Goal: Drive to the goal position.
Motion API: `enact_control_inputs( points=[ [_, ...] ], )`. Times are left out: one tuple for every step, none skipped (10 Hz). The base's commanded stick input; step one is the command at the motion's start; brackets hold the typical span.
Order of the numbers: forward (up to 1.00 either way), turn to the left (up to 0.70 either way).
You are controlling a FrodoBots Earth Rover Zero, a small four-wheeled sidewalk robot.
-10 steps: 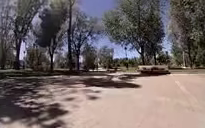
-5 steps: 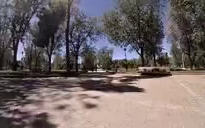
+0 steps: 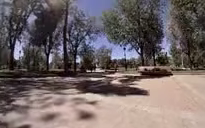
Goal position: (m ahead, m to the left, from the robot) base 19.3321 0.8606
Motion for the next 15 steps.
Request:
enact_control_inputs(
  points=[
    [0.7, 0.01],
    [0.7, 0.01],
    [0.7, 0.01],
    [0.7, 0.01],
    [0.7, 0.01],
    [0.7, 0.01],
    [0.7, 0.01],
    [0.7, 0.01],
    [0.7, 0.01],
    [0.7, 0.01],
    [0.7, 0.01],
    [0.7, 0.01],
    [0.7, 0.01],
    [0.7, 0.01],
    [0.7, 0.01]
  ],
)
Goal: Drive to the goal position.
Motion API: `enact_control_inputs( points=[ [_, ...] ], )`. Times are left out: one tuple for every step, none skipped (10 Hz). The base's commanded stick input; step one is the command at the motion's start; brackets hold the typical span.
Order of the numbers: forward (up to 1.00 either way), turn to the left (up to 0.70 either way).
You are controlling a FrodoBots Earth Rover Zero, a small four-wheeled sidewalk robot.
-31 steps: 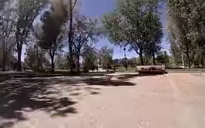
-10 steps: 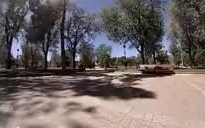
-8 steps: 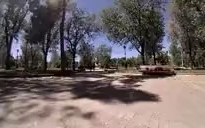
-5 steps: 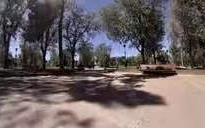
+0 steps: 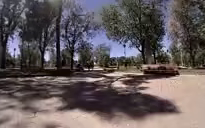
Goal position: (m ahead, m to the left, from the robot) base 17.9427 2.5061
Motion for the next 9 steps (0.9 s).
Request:
enact_control_inputs(
  points=[
    [0.7, 0.01],
    [0.7, 0.01],
    [0.7, 0.01],
    [0.7, 0.01],
    [0.7, 0.01],
    [0.7, 0.01],
    [0.7, 0.01],
    [0.7, 0.01],
    [0.7, 0.01]
  ],
)
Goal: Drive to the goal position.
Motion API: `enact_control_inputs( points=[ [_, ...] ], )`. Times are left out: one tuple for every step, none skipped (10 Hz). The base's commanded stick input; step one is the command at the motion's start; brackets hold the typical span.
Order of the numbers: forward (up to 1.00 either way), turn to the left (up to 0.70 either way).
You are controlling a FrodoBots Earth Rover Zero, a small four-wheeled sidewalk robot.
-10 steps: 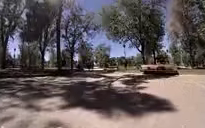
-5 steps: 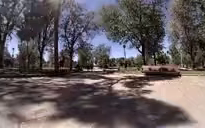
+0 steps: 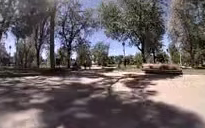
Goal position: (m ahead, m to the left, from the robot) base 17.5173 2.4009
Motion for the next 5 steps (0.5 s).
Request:
enact_control_inputs(
  points=[
    [0.7, 0.01],
    [0.7, 0.01],
    [0.7, 0.01],
    [0.7, 0.04],
    [0.7, 0.13]
  ],
)
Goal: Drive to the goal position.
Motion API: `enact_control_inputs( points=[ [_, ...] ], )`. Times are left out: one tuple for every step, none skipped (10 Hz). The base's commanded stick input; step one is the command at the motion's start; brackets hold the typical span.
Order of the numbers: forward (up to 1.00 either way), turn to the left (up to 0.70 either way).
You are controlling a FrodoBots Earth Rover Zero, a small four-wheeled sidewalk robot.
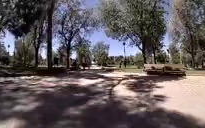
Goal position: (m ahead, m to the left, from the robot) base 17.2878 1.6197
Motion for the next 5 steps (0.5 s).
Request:
enact_control_inputs(
  points=[
    [0.7, 0.24],
    [0.7, 0.25],
    [0.7, 0.14],
    [0.7, 0.01],
    [0.7, 0.01]
  ],
)
